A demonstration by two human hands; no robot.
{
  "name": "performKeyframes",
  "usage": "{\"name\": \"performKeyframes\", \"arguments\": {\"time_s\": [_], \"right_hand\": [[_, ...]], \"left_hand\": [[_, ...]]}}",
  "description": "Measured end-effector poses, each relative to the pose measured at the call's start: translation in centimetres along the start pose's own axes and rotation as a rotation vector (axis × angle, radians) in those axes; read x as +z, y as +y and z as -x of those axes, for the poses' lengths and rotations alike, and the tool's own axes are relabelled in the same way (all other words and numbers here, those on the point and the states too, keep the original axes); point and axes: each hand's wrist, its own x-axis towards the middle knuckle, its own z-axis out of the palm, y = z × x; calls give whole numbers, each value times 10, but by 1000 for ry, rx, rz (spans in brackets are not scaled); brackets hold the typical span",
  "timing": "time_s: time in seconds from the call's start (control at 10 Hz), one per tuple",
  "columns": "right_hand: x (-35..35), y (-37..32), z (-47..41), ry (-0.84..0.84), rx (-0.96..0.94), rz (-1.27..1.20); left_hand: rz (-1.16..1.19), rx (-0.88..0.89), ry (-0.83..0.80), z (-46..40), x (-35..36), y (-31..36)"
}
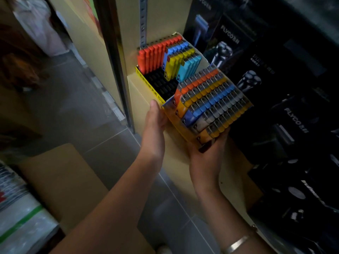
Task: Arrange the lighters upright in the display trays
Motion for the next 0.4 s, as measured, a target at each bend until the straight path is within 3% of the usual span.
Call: {"name": "performKeyframes", "arguments": {"time_s": [0.1,0.3,0.4], "right_hand": [[2,4,0,1,18,24],[-5,-7,4,5,50,-13],[-10,-30,23,-2,183,-23]], "left_hand": [[-11,22,-20,-5,-7,1],[4,-102,-98,8,-24,8],[-63,-136,-27,26,-36,18]]}}
